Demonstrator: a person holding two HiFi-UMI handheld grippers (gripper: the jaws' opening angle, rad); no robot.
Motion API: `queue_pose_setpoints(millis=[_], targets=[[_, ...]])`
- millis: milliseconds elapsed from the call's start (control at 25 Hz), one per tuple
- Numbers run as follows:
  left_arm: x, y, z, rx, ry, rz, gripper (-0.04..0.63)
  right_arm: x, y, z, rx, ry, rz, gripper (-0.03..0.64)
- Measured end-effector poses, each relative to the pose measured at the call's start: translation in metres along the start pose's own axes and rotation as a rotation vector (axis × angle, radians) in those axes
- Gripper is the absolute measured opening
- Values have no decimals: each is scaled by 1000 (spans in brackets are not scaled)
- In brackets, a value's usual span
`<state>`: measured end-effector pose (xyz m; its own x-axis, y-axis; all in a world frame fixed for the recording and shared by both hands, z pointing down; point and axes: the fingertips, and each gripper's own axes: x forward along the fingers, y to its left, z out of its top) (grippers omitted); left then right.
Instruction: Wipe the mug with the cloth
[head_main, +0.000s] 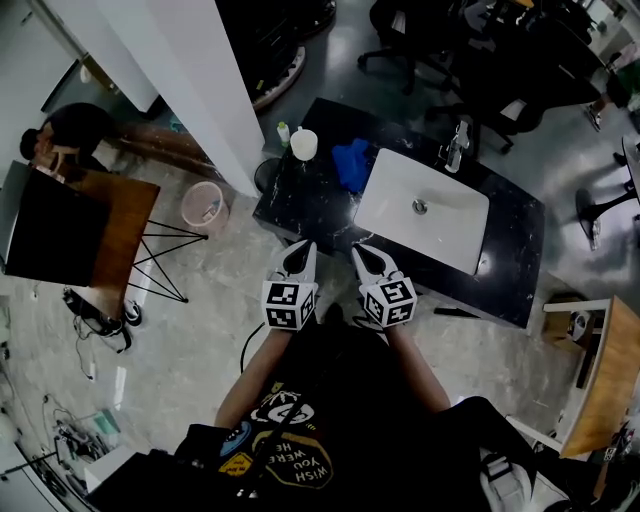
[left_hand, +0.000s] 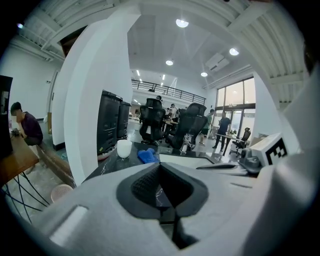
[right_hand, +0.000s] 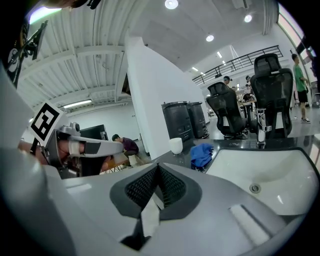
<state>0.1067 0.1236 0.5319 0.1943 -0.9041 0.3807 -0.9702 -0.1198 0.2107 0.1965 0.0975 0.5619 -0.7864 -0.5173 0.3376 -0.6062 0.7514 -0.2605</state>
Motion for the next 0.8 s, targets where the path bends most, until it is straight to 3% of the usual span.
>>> queue_pose_setpoints(millis=[280, 520, 800], targets=[[26, 19, 12, -5, 10, -32, 3, 24, -11, 8, 26, 29, -18, 2], [66, 64, 38, -15, 1, -45, 3, 76, -26, 35, 7, 21, -30, 2], [135, 111, 42, 14, 34, -204, 3, 157, -63, 65, -71, 33, -77, 3]])
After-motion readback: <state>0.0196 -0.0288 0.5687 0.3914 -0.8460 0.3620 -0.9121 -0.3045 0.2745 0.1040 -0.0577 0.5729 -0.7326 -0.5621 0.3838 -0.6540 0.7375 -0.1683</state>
